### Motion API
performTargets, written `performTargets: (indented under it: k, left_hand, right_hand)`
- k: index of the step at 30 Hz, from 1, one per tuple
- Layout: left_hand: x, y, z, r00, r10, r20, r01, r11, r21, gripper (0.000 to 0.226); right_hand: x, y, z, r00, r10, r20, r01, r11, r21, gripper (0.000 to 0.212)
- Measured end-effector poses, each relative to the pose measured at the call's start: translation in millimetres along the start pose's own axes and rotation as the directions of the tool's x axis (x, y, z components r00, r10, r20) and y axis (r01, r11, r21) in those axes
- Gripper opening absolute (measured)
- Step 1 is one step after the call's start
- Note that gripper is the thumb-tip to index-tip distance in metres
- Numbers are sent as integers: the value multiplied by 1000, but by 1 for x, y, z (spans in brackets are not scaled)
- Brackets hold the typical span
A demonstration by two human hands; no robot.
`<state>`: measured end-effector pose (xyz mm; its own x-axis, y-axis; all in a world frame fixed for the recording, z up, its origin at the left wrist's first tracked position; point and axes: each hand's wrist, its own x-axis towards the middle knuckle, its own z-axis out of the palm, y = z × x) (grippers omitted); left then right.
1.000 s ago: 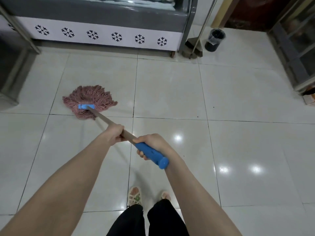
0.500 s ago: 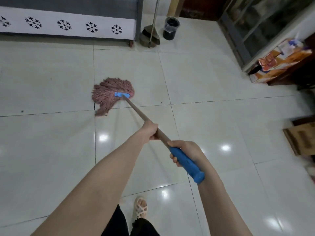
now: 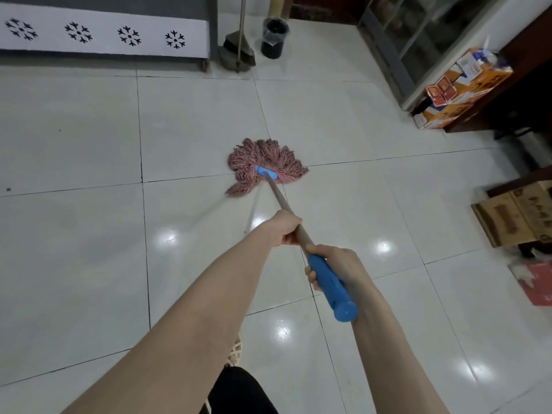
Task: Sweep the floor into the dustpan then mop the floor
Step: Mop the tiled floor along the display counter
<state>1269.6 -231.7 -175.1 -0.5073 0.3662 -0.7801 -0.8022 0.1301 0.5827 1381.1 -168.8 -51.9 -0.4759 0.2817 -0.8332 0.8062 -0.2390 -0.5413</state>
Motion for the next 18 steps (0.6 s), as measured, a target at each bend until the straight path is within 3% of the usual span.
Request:
performTargets:
  k: [5, 18]
  left_hand:
    - [-28, -11, -52, 991, 25, -130, -27, 999, -17, 8]
    - [-164, -97, -309, 891, 9, -453, -92, 983, -161, 9]
  right_hand:
    - [-14, 10, 38, 994, 13, 109, -6, 998, -58, 17]
    - [-78, 91, 264, 909, 69, 411, 54, 958, -280, 19]
